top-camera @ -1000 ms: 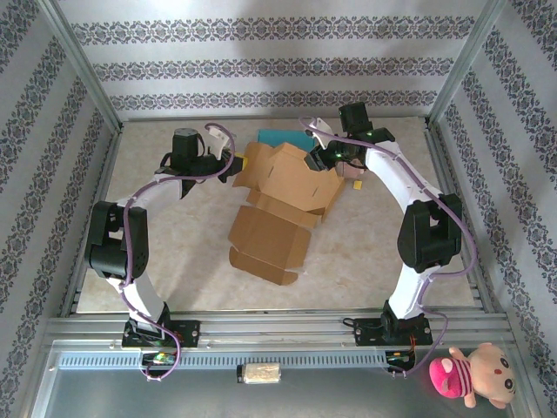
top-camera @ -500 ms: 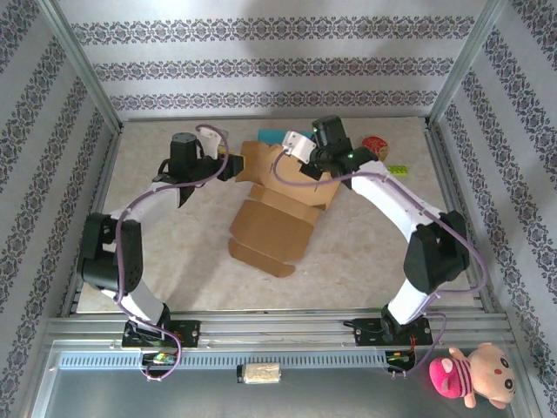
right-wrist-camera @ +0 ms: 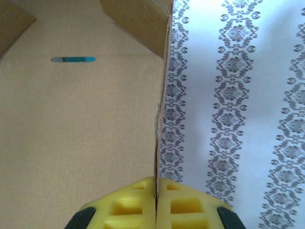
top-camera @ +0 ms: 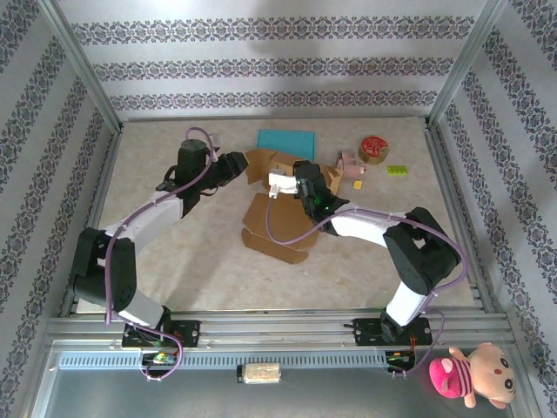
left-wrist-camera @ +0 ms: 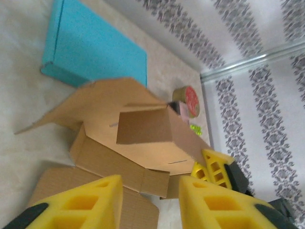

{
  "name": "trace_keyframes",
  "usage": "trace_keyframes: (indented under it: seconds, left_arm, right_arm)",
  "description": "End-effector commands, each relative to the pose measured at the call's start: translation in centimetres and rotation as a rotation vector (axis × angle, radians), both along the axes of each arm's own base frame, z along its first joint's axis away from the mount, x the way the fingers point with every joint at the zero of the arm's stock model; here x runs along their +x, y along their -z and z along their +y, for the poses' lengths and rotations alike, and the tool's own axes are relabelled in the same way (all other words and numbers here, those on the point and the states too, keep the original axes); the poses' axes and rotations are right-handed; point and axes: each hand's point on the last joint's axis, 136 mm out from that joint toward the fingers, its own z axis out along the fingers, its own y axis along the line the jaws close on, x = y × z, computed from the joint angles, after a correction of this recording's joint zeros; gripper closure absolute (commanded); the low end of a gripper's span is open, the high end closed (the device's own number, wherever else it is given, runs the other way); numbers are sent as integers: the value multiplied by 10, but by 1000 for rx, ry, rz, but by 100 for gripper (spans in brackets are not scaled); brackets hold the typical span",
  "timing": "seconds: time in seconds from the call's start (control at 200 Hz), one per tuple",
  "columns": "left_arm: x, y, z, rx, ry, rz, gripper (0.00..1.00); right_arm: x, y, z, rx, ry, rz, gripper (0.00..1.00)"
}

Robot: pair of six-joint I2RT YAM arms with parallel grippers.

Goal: Fold the paper box

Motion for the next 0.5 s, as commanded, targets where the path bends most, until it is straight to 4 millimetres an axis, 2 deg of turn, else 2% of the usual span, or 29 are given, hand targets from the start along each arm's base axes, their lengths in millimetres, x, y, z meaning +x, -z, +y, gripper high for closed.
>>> trace_keyframes:
  seconds: [0.0, 0.135, 0.195, 0.335, 0.495]
  left_arm:
    - [6, 4, -11, -17, -6, 48, 75]
    - [23, 11, -13, 8, -14, 34, 87]
    - [31, 7, -20, -11, 10, 16, 88]
    - [49, 22, -30, -21, 24, 27, 89]
    - [57, 23, -64, -81, 117, 1, 93]
  right_arm:
    - [2, -19, 4, 13, 9, -129, 98]
    - [-1, -8, 3, 9, 4, -114, 96]
    - [-3, -8, 3, 13, -1, -111, 96]
    - [-6, -6, 4, 32, -9, -98, 96]
    - [-6, -2, 5, 27, -7, -89, 96]
